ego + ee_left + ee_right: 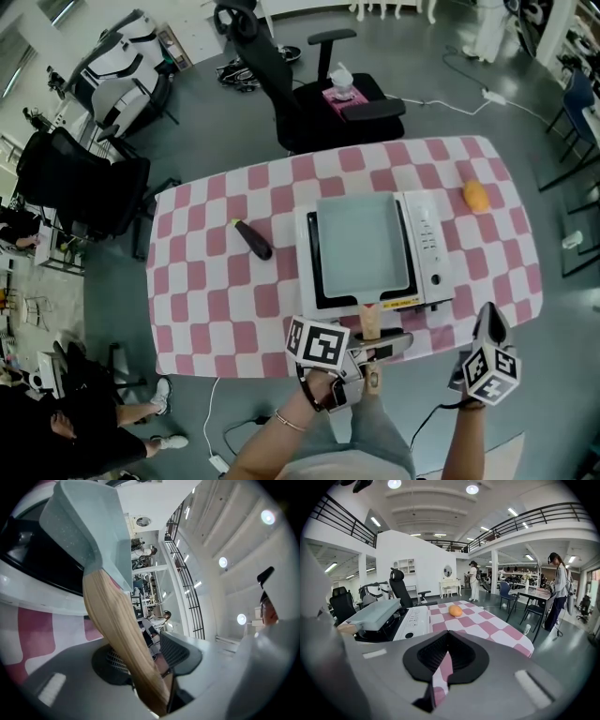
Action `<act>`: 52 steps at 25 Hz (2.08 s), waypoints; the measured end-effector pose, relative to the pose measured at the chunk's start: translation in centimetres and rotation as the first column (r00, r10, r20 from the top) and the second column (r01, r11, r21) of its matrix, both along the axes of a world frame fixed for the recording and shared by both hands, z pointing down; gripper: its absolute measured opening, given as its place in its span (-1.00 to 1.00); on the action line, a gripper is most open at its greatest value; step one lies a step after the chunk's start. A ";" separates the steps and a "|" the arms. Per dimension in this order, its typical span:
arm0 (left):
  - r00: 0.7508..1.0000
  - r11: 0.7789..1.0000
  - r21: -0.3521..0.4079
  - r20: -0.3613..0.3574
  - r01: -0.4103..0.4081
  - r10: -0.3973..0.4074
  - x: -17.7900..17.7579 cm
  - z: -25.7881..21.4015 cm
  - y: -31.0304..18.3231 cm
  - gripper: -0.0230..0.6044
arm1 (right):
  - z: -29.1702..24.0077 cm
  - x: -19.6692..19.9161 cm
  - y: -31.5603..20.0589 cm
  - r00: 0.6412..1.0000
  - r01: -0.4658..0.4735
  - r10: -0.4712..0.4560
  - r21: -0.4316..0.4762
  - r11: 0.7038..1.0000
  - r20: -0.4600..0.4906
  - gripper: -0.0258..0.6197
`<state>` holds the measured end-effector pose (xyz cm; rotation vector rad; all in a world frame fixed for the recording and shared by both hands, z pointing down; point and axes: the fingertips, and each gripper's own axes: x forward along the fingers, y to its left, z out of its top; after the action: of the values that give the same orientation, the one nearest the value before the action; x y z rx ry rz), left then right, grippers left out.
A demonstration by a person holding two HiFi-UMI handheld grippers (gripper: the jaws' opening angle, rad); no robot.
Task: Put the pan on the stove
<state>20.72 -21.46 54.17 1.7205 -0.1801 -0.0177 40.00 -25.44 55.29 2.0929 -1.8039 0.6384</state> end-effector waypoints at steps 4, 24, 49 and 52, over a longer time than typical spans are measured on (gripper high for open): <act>1.000 1.000 -0.021 0.016 0.002 -0.001 -0.7 0.7 0.2 -0.32 | -0.2 -0.4 0.1 1.000 0.001 -0.001 0.007 1.000 0.003 -0.89; 0.943 0.966 0.111 0.217 0.232 -0.251 -12.3 0.4 -0.8 -0.26 | -2.4 -3.7 -0.8 0.998 0.054 -0.055 0.054 0.997 0.004 -0.89; 0.232 0.154 0.967 0.105 0.202 -0.967 -28.3 -19.5 -7.8 -0.94 | -19.2 -4.0 -1.3 0.998 0.066 -0.063 0.442 0.894 -0.021 -0.89; 0.218 0.171 0.956 0.119 0.238 -0.969 -28.4 -18.8 -8.2 -0.94 | -19.3 -3.1 -0.6 0.999 0.045 -0.040 0.450 0.892 -0.021 -0.89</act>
<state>-7.66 -29.65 35.39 2.2560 -2.0472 -0.0929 36.89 -26.03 36.01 2.3182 -2.1470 0.2017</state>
